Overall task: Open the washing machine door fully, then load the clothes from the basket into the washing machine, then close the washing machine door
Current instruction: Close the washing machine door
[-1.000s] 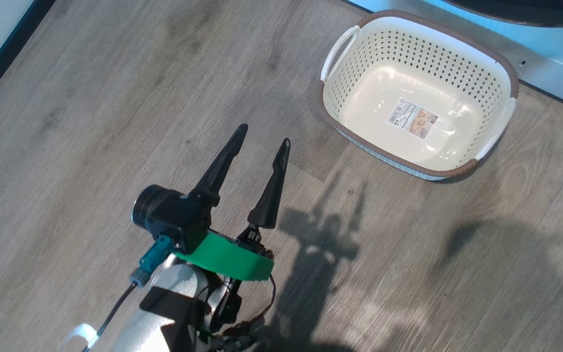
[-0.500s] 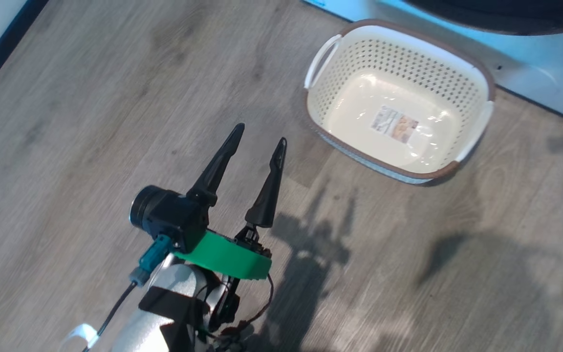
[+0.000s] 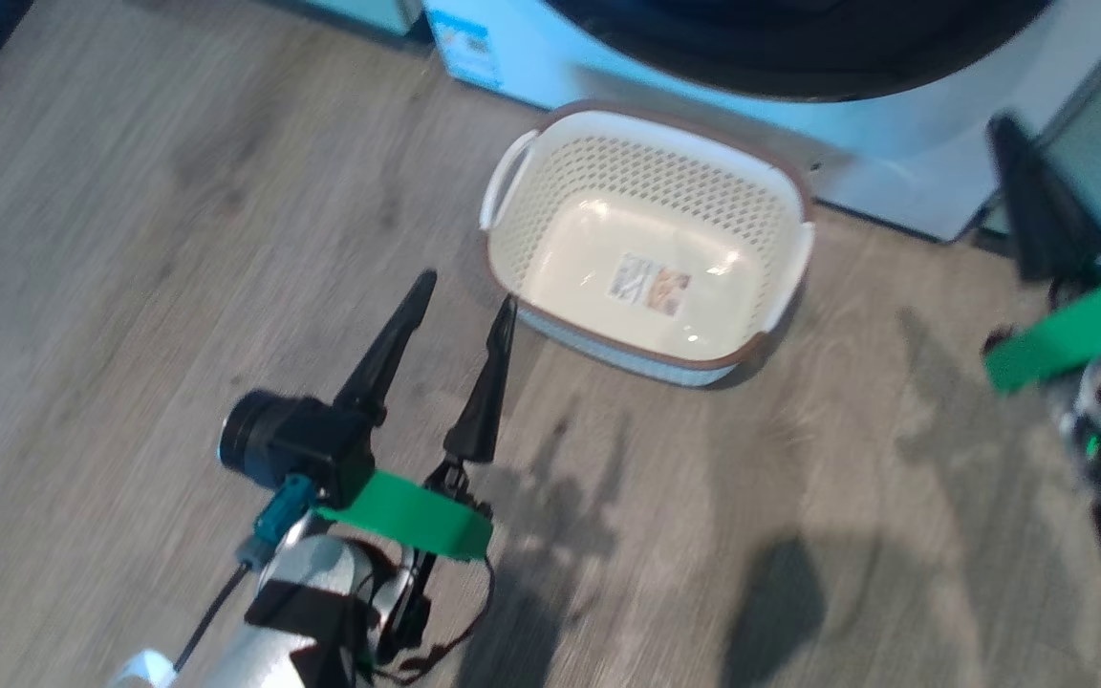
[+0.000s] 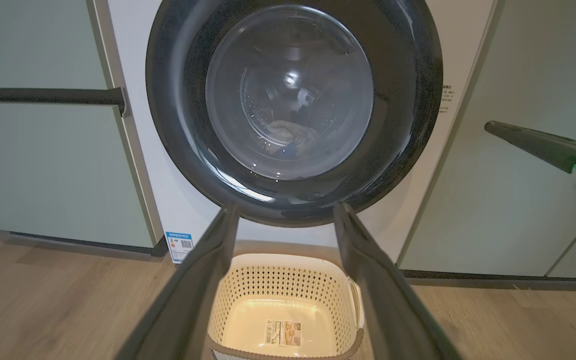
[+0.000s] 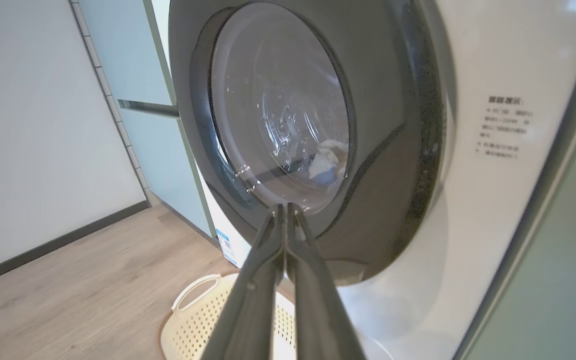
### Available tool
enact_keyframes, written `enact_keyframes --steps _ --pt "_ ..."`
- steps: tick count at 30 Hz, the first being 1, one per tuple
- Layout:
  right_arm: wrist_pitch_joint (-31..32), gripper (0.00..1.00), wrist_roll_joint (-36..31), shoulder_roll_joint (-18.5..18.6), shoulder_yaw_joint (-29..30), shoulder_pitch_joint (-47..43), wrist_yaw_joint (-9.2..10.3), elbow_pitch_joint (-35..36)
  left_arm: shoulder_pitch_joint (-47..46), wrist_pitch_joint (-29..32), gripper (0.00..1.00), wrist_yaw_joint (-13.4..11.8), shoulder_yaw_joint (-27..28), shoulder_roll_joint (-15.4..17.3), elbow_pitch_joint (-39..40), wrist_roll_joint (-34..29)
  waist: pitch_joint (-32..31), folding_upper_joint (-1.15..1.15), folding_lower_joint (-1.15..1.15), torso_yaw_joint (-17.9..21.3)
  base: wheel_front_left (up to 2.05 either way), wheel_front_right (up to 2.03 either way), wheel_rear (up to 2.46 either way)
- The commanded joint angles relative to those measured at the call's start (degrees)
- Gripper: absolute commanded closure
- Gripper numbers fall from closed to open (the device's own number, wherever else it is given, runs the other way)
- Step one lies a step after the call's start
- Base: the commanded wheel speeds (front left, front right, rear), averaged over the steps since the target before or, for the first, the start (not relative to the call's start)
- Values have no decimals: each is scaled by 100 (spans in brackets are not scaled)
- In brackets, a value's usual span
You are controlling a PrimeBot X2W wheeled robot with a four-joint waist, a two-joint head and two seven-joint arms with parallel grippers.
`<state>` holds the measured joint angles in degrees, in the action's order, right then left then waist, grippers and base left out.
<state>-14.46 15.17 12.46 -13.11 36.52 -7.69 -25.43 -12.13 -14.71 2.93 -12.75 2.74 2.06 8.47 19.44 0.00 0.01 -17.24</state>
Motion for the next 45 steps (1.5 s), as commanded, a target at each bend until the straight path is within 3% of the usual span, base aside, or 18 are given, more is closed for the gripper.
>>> enact_keyframes --steps 1,14,28,29,30,31,33,45 --pt "-53 100 -64 -92 22 -166 20 284 20 -29 0 21 245 129 124 -97 -246 0 -1 243 0 0 0" --pt "-53 100 -358 -778 715 -2482 20 1708 550 -29 0 55 497 356 -111 -74 -1075 0 -1 1087 0 0 0" --pt "-3 100 -497 -953 1093 -3795 20 2484 898 52 0 0 655 561 -148 92 -1557 0 -1 1798 0 0 0" --pt "8 87 -480 -954 1111 -3851 20 2539 914 60 0 -7 660 565 -138 104 -1568 0 -1 1830 0 0 0" --pt "12 63 -461 -955 1127 -3900 20 2598 930 71 0 -15 663 570 -125 112 -1574 0 -1 1858 0 0 0" --pt "12 47 -425 -956 1149 -3943 20 2655 944 83 0 -25 664 574 -110 116 -1579 0 -1 1885 0 0 0" --pt "38 0 -383 -957 1193 -4027 20 2747 969 101 0 -44 669 586 -85 125 -1592 0 -1 1931 0 0 0" --pt "132 0 -251 -958 1253 -4225 20 2962 1092 209 0 -196 680 638 27 124 -1650 0 -1 2110 0 0 0"
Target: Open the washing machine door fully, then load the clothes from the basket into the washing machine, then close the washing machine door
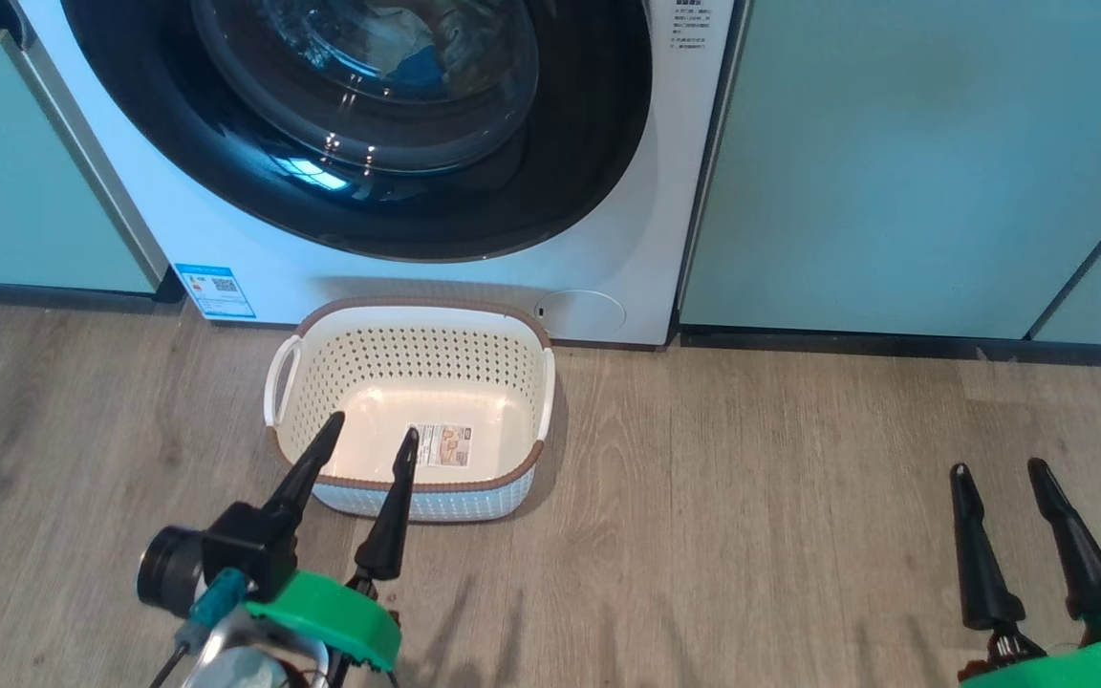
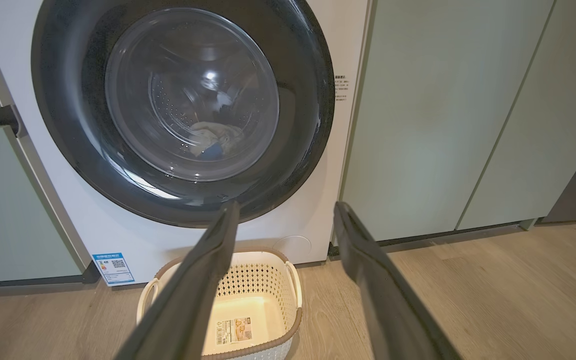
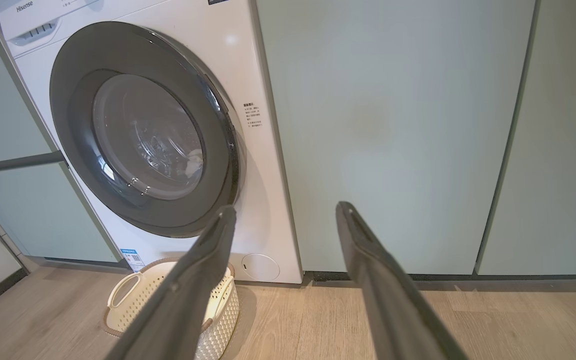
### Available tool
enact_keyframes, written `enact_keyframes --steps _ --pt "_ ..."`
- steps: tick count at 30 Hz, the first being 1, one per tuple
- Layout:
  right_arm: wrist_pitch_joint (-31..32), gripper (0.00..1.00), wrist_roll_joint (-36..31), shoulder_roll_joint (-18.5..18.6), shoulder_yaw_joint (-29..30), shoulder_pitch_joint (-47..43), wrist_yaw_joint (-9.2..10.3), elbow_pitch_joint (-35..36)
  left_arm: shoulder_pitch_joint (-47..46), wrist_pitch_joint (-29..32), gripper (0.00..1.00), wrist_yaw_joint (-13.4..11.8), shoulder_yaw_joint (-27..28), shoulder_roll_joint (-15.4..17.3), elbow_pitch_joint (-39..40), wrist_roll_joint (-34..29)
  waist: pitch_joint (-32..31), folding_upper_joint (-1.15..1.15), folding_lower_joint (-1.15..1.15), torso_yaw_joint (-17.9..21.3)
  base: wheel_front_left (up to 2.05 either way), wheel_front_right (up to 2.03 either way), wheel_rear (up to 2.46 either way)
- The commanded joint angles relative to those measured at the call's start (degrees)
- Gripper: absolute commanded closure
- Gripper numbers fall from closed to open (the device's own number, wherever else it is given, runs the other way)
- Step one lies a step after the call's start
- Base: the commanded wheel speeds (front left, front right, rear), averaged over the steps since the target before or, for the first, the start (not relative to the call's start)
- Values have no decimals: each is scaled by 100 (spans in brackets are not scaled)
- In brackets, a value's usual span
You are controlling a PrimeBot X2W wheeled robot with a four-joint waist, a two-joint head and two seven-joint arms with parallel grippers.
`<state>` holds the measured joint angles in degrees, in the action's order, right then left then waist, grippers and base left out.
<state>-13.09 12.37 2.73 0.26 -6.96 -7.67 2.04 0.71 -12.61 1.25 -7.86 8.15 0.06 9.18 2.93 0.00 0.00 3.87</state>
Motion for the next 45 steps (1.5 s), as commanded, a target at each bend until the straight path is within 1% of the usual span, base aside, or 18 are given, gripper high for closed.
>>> enact_keyframes --steps 1,29,30,34,45 --pt "-7 0 36 15 -81 119 19 213 -189 9 0 -32 188 100 233 56 3 0 0 0 0 0 0" --pt "-59 0 103 15 -91 220 19 133 -240 -11 0 -141 53 174 218 85 150 0 0 -27 0 0 0" --pt "-8 100 75 -4 10 18 -1 -48 1 25 100 -125 -156 45 37 57 150 0 0 -28 0 0 0" --pt "-1 100 96 -5 -48 -18 -1 -311 82 34 100 -123 -184 -15 -219 78 151 0 0 -29 0 0 0" --pt "117 100 857 50 -57 93 1 -416 23 161 100 -65 -89 -23 -312 851 113 0 0 -61 0 0 0"
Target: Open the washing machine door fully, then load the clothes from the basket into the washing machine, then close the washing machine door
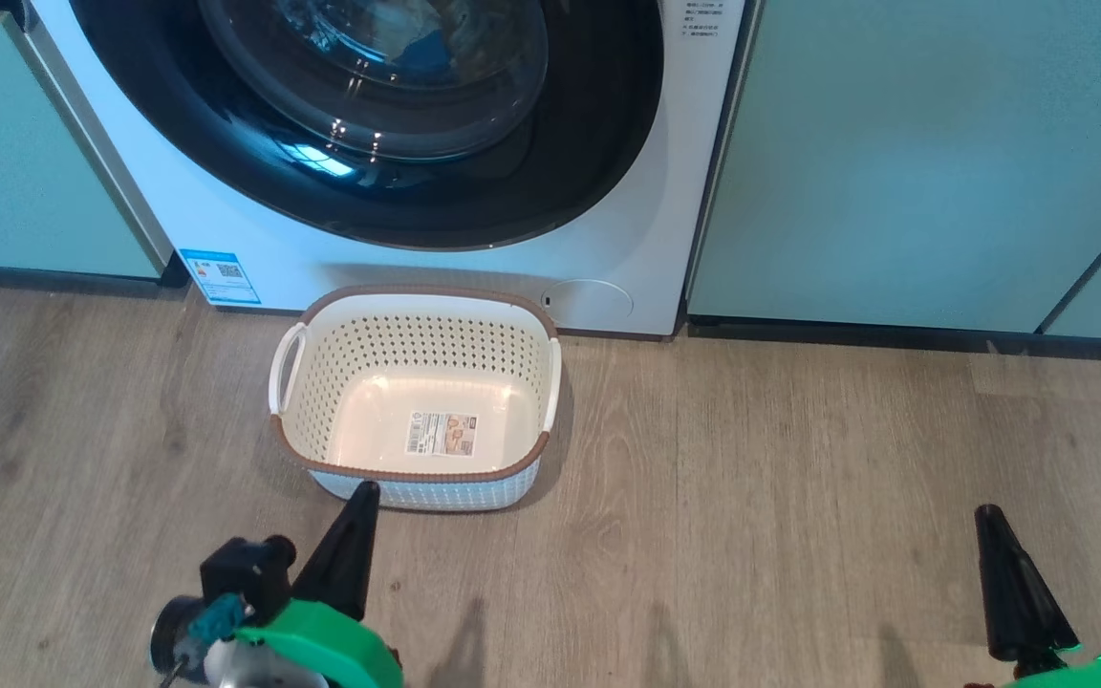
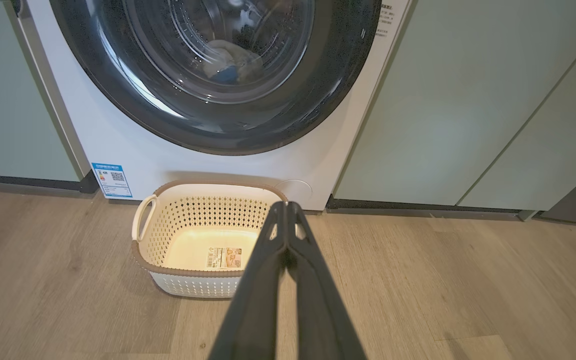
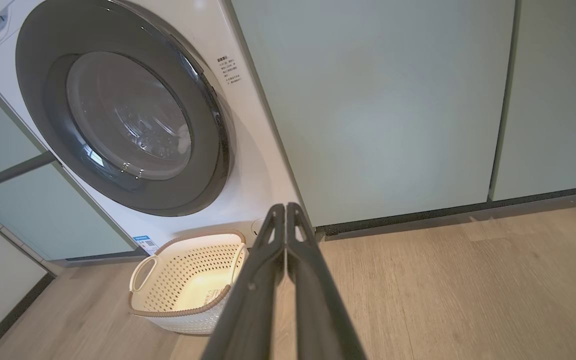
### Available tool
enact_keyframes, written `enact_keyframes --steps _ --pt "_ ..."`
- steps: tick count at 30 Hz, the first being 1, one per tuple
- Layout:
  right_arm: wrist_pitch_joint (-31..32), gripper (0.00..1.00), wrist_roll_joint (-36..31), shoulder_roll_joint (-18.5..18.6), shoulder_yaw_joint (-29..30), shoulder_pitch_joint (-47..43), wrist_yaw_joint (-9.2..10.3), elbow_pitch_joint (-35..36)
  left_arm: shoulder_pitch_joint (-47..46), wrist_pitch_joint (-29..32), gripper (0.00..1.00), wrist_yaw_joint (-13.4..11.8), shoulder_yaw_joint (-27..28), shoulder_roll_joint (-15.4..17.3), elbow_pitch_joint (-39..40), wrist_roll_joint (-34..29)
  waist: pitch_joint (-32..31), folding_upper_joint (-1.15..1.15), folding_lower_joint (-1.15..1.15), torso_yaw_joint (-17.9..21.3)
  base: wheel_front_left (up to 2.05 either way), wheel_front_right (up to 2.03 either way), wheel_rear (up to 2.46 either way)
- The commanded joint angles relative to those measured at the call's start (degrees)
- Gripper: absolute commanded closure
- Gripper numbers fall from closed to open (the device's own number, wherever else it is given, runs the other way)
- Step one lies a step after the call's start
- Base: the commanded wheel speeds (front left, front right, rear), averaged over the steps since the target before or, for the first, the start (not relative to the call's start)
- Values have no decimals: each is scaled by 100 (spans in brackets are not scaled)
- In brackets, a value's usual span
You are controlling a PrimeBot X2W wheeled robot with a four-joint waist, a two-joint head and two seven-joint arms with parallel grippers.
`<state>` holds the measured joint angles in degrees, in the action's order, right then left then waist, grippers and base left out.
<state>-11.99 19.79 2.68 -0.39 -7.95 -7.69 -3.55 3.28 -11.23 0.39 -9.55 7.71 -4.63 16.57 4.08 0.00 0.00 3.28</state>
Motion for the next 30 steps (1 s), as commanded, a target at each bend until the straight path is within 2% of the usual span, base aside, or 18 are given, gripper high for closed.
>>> enact_keyframes --steps 1,30 --pt "18 100 183 60 8 204 2 132 -241 36 100 28 89 20 145 182 -6 0 0 -4 0 0 0" --pt "380 100 2112 148 47 509 7 -166 -426 400 100 208 376 -34 -147 2167 -105 0 0 -88 0 0 0"
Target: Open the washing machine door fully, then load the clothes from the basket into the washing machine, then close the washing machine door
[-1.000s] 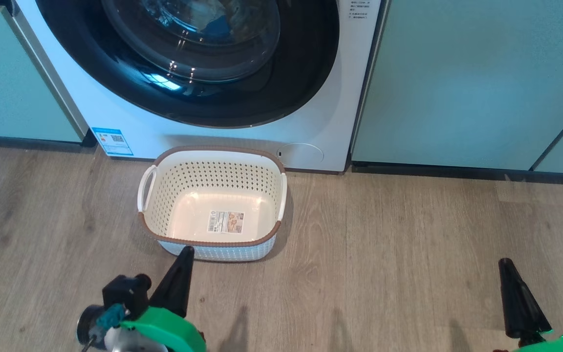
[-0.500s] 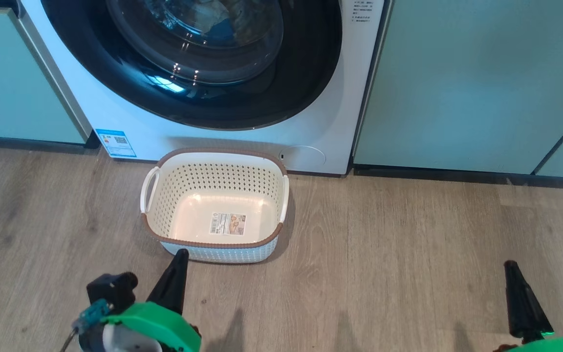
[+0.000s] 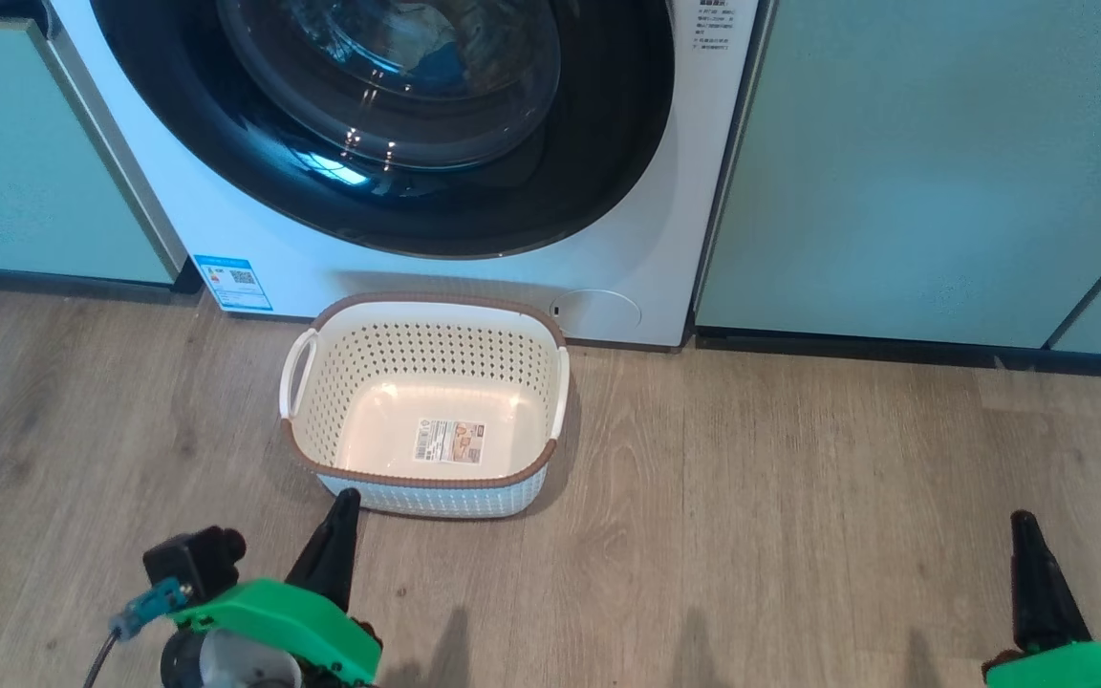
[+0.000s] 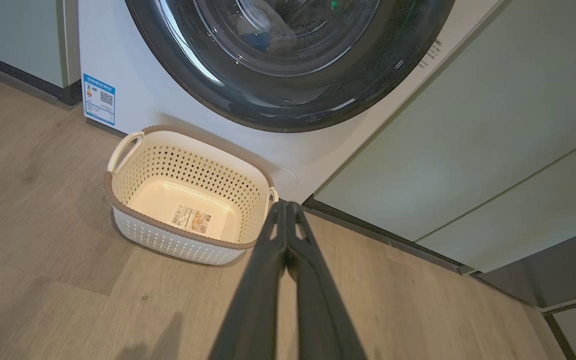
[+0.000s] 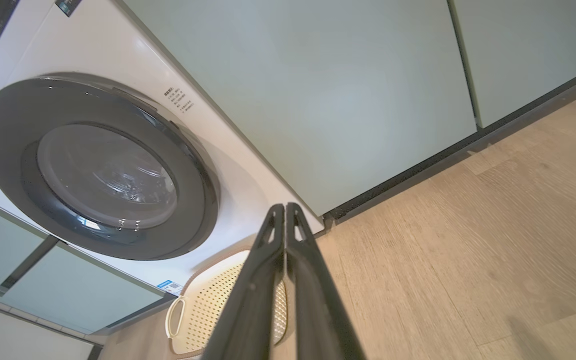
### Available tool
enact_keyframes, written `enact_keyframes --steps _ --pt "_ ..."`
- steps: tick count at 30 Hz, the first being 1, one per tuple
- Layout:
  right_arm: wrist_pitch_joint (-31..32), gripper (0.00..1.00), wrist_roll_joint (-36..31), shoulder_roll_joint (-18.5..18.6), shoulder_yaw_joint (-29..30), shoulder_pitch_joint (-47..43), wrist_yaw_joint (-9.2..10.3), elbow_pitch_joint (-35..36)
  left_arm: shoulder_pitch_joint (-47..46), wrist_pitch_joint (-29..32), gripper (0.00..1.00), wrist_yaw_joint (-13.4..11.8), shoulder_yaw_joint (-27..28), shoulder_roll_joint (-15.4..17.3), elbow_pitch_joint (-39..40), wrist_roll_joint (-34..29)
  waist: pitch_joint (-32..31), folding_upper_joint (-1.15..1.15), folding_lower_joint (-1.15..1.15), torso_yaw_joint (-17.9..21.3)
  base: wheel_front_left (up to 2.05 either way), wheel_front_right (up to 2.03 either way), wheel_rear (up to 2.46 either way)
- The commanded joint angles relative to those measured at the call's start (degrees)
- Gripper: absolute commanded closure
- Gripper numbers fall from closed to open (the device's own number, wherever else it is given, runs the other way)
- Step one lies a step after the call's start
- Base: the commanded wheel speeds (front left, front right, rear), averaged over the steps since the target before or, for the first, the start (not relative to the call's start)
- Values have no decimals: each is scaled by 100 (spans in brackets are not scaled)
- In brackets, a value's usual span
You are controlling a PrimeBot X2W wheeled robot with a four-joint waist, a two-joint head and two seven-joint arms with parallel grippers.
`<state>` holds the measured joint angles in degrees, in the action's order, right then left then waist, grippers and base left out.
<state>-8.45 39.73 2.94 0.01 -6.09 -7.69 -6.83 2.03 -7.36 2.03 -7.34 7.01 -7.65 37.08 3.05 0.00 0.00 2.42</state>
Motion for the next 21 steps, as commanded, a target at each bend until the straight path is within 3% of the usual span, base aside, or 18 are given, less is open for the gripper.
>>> enact_keyframes --steps 1,21 --pt "39 100 184 124 11 334 7 151 -307 26 100 50 166 33 146 184 -5 0 0 -5 0 0 0" --pt "337 100 1542 154 85 553 10 -64 -430 317 100 176 409 -33 -47 1590 -76 0 0 -65 0 0 0"
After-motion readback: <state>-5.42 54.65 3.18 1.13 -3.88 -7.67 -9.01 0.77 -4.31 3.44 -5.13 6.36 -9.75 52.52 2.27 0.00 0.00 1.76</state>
